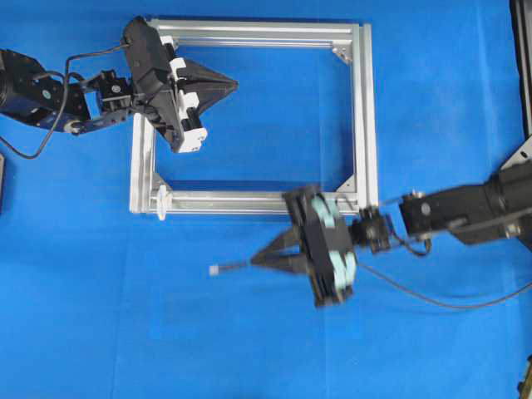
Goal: Insert the wire through the string loop located on the left side.
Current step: 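Lift the cable and carry it left toward the white zip-tie loop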
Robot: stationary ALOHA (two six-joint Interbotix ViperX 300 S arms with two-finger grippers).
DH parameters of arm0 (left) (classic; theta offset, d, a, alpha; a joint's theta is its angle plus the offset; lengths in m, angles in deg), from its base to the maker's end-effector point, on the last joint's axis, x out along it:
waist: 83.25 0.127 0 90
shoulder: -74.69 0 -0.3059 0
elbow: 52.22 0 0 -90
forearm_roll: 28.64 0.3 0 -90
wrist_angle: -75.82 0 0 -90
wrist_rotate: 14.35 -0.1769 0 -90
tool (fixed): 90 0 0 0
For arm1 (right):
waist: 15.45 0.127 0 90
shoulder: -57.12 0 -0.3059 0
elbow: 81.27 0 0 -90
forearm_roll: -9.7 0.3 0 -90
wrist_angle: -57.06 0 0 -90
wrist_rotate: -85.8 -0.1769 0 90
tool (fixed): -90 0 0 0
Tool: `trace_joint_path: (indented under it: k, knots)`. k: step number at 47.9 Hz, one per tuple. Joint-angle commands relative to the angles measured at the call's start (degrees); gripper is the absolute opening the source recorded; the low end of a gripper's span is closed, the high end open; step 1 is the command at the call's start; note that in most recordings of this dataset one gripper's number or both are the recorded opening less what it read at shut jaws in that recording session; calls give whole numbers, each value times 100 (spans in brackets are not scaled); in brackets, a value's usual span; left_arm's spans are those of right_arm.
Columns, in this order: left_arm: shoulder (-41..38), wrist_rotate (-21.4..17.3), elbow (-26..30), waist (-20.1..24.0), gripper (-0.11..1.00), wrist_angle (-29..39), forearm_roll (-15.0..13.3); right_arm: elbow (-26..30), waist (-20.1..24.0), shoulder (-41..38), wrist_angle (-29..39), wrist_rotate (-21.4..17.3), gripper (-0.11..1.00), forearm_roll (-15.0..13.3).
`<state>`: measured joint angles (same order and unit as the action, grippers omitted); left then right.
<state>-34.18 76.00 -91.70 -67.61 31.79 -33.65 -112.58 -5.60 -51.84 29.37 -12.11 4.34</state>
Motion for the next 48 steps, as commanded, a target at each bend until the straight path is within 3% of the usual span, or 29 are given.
trace_joint_path:
  k: [1,19,35,48]
  knots:
    - [185,0,35,0,0,-35,18,26,-264,185,-35,18,0,9]
    - [185,0,35,9,0,-35,18,-35,-1222,185,-44,44,0,-9]
    - [185,9,44,9,0,-35,26,-35,-1116,167,-53,44,0,-9]
    - [185,0,35,9,0,-35,35,352,-1090,-123,-62,44,0,-18]
